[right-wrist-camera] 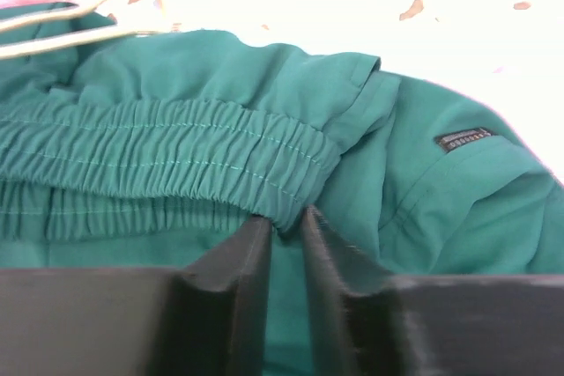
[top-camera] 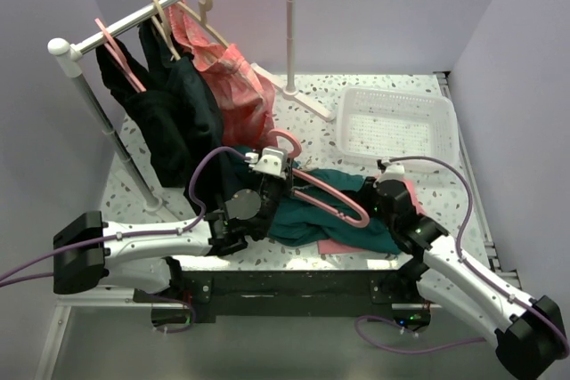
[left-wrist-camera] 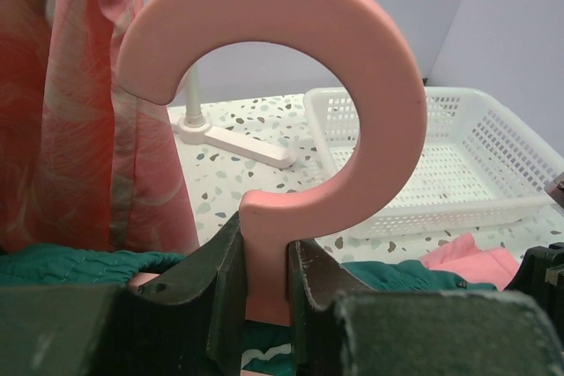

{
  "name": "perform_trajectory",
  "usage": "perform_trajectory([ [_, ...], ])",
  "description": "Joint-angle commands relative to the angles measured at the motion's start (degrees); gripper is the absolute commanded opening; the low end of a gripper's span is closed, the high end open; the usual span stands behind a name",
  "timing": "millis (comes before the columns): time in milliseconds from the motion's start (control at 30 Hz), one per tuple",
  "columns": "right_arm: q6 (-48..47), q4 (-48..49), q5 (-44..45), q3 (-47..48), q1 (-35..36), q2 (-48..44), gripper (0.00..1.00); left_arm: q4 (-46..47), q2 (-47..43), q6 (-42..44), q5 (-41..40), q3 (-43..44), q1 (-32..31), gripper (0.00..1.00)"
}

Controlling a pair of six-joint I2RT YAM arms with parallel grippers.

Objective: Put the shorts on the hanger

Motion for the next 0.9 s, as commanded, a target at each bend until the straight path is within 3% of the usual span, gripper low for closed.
perform_trajectory([
  [0, 2.3, -2.4, 4.3, 6.7, 0.2, 2.3, 0.0, 9.3, 0.7, 3.7, -0.5, 3.2, 0.7, 0.0],
  [300, 14.9, -41.1, -2.5, 26.3, 0.2, 0.2, 0.0, 24.7, 4.4, 14.6, -0.7, 3.4, 0.7, 0.0],
  [400, 18.7, -48.6, -2.8, 30.2, 0.1, -2.9, 0.0, 30.7, 5.2, 18.8, -0.6, 2.5, 0.7, 0.0],
  [700, 30.3, -62.9, -11.0, 39.3, 0.1, -0.3, 0.0, 43.6, 9.1, 27.6, -1.6, 1.9, 0.6, 0.0],
  [867, 34.5, -65.2, -11.7, 45.2, 0.3, -0.9, 0.0, 45.1, 9.5, 28.9, -1.9, 1.6, 0.2, 0.0],
])
